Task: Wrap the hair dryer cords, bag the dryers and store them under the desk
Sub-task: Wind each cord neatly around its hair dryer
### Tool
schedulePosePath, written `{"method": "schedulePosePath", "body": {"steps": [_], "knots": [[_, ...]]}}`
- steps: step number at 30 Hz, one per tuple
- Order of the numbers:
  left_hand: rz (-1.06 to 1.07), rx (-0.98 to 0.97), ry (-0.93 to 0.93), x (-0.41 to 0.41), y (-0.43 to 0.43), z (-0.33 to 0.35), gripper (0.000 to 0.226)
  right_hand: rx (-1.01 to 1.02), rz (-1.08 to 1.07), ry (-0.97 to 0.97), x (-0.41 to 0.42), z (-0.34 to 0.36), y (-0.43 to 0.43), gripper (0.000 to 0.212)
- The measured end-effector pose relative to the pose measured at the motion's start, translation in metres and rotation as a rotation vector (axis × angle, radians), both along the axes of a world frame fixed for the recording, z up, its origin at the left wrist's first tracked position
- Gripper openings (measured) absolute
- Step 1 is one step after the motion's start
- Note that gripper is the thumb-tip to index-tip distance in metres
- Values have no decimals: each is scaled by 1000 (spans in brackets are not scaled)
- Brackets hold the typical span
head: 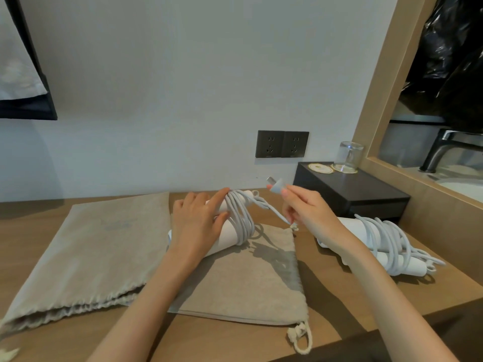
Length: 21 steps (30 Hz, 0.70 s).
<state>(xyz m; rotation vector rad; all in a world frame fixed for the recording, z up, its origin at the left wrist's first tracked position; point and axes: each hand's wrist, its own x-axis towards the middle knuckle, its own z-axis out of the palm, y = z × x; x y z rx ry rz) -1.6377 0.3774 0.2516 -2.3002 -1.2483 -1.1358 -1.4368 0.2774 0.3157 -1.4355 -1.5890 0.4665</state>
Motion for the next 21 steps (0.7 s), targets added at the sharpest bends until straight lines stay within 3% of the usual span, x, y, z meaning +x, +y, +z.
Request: {"method": "schedulePosePath", "body": {"steps": [3, 5, 11, 18, 21], "knots": [[-18, -86, -49, -1, 0, 2, 47, -168, 180, 1, -2, -2, -7, 23], [-50, -156, -122, -2, -3, 5, 47, -257, 192, -89, -4, -7, -11, 13], [-107, -275, -234, -6, -6, 7, 46, -69, -121, -546, -6, -23, 0, 14], [-184, -341, -292, -14, 8, 5, 40, 187, -237, -334, 1, -40, 18, 16], [-205, -352, -294, -15, 8, 4, 41, 165, -234, -348, 9, -40, 27, 16]]}}
